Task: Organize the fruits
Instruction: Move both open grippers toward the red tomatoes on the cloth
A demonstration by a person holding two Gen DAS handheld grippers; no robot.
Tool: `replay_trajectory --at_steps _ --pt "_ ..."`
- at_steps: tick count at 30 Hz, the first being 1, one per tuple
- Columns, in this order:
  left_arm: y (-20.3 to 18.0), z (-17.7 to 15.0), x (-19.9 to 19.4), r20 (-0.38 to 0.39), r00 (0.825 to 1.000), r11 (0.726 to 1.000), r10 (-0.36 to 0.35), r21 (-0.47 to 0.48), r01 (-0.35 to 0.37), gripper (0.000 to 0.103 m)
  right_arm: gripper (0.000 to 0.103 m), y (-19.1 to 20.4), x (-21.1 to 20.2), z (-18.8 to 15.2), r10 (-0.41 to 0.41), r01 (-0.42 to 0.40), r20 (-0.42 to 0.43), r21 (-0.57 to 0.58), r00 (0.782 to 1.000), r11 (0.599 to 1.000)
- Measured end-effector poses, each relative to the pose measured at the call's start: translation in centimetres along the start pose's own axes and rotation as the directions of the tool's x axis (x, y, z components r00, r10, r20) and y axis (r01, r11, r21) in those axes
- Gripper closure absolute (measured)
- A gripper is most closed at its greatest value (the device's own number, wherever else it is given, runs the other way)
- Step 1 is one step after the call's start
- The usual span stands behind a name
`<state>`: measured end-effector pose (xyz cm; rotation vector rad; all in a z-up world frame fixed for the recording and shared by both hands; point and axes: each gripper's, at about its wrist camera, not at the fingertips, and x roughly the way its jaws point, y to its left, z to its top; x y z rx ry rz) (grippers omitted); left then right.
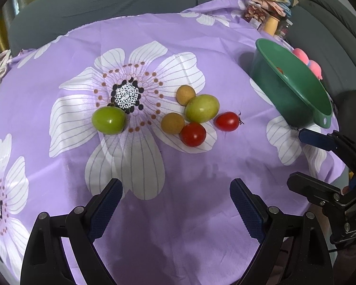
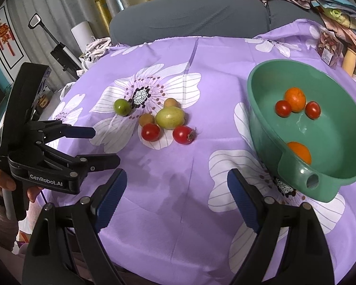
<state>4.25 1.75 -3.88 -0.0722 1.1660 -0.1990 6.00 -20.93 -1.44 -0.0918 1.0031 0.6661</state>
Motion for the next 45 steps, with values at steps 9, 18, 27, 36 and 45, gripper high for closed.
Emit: replay_trajectory --at_steps 9,18,27,36,45 --pt "0.0 0.2 0.1 0.0 1.0 1.0 -0.013 0.005 0.013 0.011 0.015 -0.4 0.4 0.0 -0.009 0.009 -0.008 0.009 1.0 1.0" --pt "-0.3 0.8 0.4 0.002 1.0 0.999 -0.027 0.023 0.027 0.011 0.015 -0.8 0.8 0.2 -0.024 0.024 -0.014 0.014 1.0 1.0" --pt "-0.6 1.1 0.6 0.004 0.999 0.999 -0.037 0.038 0.037 0.011 0.015 -1.1 1.2 0.4 -0.028 0.028 -0.018 0.017 0.999 0.999" --pt "-0.8 1.5 0.8 0.015 0.998 0.998 -0.057 0.04 0.056 0.011 0.015 -1.4 1.4 0.5 -0.032 0.032 -0.022 0.017 0.999 0.999" --pt "-0.6 1.9 1.2 0.015 0.998 0.997 -0.067 0.041 0.066 0.011 0.015 -1.2 1.7 0.8 -0.039 0.039 -0.02 0.007 0.999 0.999"
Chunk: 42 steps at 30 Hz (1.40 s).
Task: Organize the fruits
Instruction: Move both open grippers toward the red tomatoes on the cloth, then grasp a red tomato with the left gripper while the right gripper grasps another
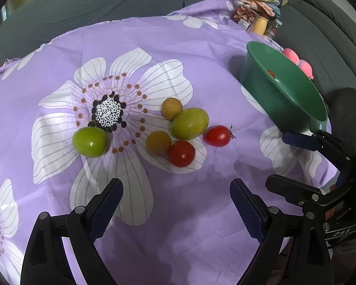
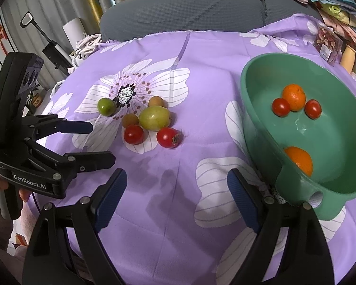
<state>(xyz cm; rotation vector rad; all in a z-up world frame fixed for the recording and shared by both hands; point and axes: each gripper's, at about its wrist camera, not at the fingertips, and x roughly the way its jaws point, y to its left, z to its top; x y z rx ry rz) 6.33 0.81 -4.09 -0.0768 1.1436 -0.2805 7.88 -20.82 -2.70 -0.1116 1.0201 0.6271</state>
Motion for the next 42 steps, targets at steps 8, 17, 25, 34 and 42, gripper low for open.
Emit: replay_trajectory --at_steps 8,17,25,34,42 --pt "0.0 -0.1 0.2 0.007 1.0 1.0 -0.016 0.011 0.016 0.011 0.018 0.5 0.2 0.3 0.005 -0.004 0.017 -0.031 1.0 1.0" --pt "0.5 0.3 0.8 0.015 0.999 0.999 -0.039 0.021 0.039 0.025 0.039 2.2 1.8 1.3 0.002 -0.005 -0.022 -0.11 1.0 0.994" --pt "1.8 0.8 1.5 0.017 0.992 0.991 -0.129 -0.043 0.129 0.034 0.05 3.2 4.5 2.7 -0.079 0.06 -0.076 -0.227 0.994 0.972" --pt "1.8 1.7 2.9 0.009 0.983 0.98 -0.182 -0.074 0.183 0.042 0.056 3.4 7.3 3.9 -0.126 0.084 -0.132 -0.285 0.983 0.955" --pt "1.5 2.0 3.3 0.015 0.988 0.985 -0.156 -0.069 0.156 0.062 0.073 3.2 7.6 4.1 -0.099 0.056 -0.143 -0.281 0.985 0.958"
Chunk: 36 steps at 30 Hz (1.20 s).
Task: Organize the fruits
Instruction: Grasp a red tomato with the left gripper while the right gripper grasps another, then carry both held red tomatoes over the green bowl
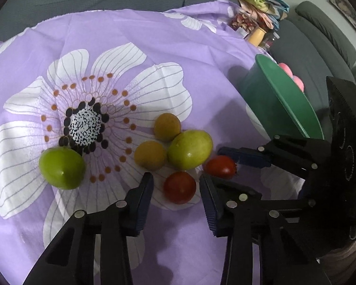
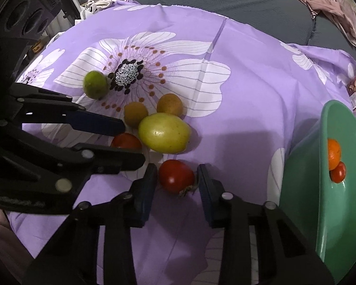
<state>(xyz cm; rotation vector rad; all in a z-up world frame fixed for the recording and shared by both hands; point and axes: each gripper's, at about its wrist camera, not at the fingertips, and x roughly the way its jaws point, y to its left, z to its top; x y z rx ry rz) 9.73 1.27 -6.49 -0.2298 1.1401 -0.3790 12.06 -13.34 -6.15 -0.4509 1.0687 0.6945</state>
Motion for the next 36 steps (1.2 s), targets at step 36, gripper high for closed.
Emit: replay_trajectory --at_steps 36 --pt "-4.1 -1.1 -6.5 0.084 0.996 0.998 0.017 0.061 -0.022 0.074 0.074 -0.5 -8.6 -4.3 0.05 -0.085 0.248 0.134 0.967 0.987"
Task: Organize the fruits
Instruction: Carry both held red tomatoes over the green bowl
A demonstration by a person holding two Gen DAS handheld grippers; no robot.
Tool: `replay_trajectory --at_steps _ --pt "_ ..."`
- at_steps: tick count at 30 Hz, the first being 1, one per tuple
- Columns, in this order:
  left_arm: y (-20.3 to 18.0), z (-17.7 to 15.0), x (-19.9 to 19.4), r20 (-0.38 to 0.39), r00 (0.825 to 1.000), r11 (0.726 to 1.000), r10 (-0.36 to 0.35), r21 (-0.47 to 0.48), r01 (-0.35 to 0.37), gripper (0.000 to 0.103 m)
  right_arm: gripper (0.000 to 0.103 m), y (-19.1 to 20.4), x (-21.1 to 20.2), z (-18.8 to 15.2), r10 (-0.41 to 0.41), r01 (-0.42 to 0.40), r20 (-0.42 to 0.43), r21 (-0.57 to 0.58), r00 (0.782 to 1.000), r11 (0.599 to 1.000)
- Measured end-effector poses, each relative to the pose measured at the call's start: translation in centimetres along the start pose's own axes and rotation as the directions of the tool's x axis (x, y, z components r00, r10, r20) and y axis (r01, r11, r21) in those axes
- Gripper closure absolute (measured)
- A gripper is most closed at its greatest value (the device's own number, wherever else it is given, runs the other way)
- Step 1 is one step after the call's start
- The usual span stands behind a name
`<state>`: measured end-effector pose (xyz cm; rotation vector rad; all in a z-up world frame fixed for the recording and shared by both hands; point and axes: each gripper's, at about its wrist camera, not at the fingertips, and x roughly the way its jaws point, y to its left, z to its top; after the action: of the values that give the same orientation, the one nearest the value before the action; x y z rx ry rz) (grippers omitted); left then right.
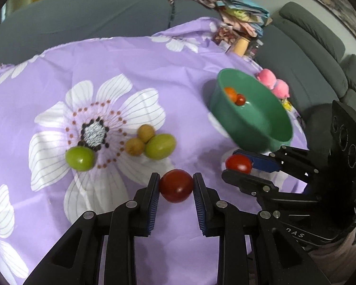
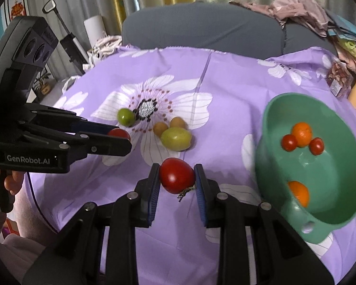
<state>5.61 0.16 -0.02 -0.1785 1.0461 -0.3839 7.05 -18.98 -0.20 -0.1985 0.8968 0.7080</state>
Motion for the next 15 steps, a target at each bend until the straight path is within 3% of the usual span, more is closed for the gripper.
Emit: replay_trajectory --at_steps 15 --pt "-5.4 3.2 -0.3 0.037 0.999 0.993 -0.017 0.121 0.013 0.074 0.074 -4.2 -5.0 -0.5 -0.06 0.048 0.134 0.093 0.989 0.995"
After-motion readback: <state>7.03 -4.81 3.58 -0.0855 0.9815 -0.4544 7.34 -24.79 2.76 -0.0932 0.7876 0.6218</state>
